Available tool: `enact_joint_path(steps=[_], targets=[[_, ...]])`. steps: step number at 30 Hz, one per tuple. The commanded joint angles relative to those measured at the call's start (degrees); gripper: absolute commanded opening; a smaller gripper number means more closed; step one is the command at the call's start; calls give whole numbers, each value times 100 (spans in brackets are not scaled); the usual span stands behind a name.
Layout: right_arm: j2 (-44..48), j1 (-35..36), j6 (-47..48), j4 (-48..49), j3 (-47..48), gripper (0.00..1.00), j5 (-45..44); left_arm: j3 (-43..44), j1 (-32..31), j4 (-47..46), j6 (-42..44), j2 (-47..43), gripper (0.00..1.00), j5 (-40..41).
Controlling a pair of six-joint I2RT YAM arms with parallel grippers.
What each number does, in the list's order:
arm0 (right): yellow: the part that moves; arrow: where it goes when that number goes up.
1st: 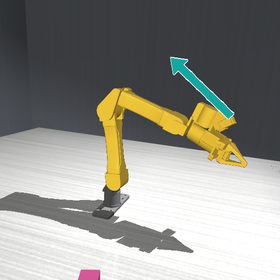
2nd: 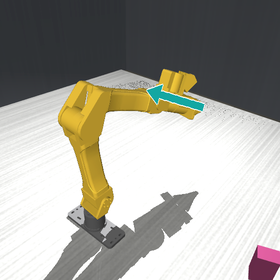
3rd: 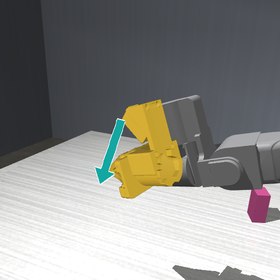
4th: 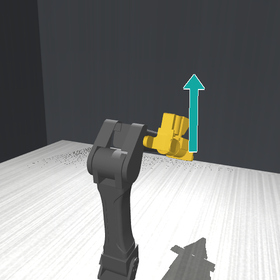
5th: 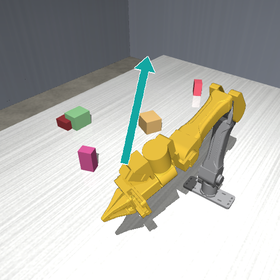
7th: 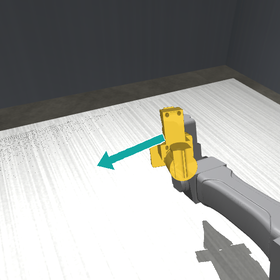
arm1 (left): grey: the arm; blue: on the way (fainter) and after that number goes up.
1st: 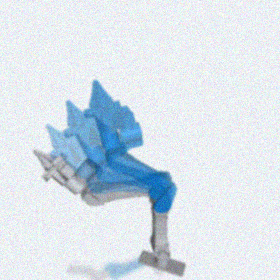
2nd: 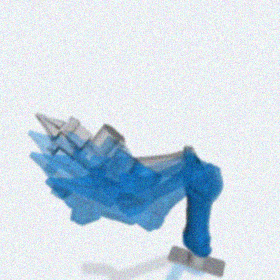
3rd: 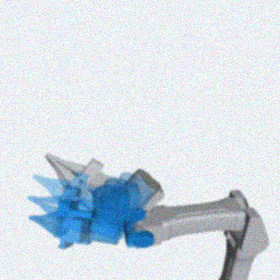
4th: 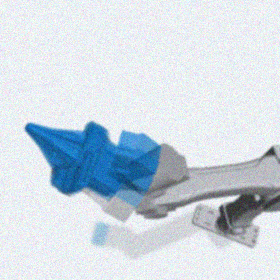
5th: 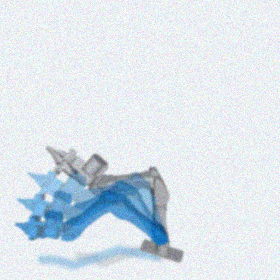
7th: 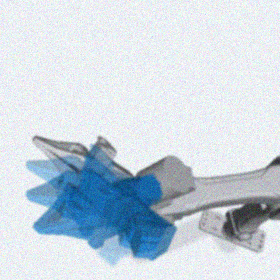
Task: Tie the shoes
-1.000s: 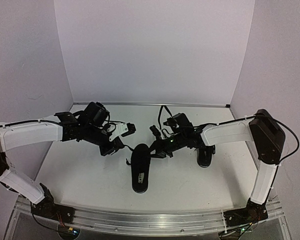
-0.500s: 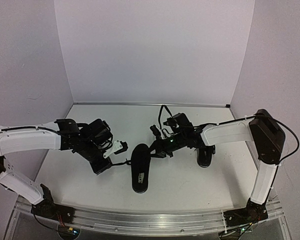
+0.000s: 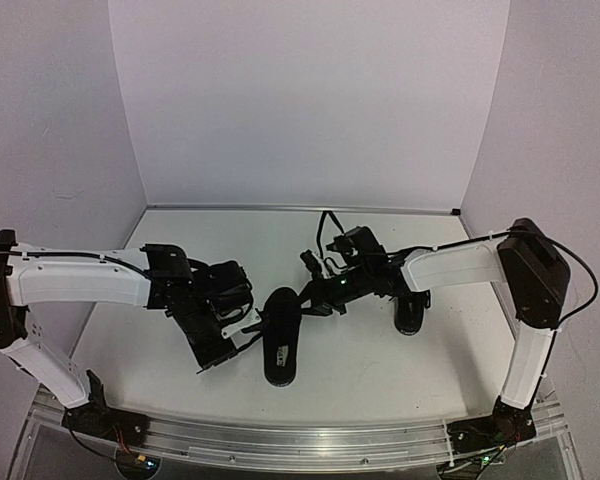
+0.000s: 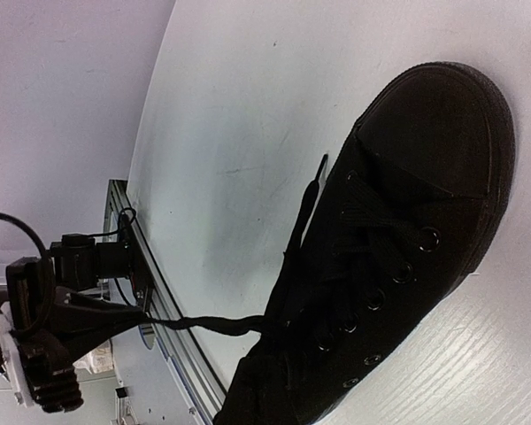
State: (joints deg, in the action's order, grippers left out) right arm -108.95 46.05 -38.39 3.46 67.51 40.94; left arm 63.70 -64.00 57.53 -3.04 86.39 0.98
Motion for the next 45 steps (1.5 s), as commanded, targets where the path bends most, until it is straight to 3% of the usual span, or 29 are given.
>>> enact_joint_path(steps=[1, 7, 17, 26, 29, 36, 45], targets=[[-101, -10, 104, 129, 185, 0, -93, 145, -314, -204, 117, -365, 0, -890], [-135, -13, 190, 102, 280, 0, 16, 293, -538, -1197, 725, 108, 0, -1105], [-109, -11, 414, 55, 360, 0, 221, 846, -551, -3644, 2379, 1106, 2, -1215], [-100, -11, 643, -95, 458, 0, 353, 2330, -550, -3227, 3415, 2525, 3, -1632], [-61, -34, 702, -144, 432, 0, 336, 2586, -550, -3046, 3567, 2738, 8, -1576], [-115, -40, 723, -158, 472, 0, 388, 2577, -552, -2922, 3656, 2678, 34, -1460], [-98, -39, 751, -157, 501, 0, 373, 1841, -549, -3317, 3270, 1862, 45, -996]])
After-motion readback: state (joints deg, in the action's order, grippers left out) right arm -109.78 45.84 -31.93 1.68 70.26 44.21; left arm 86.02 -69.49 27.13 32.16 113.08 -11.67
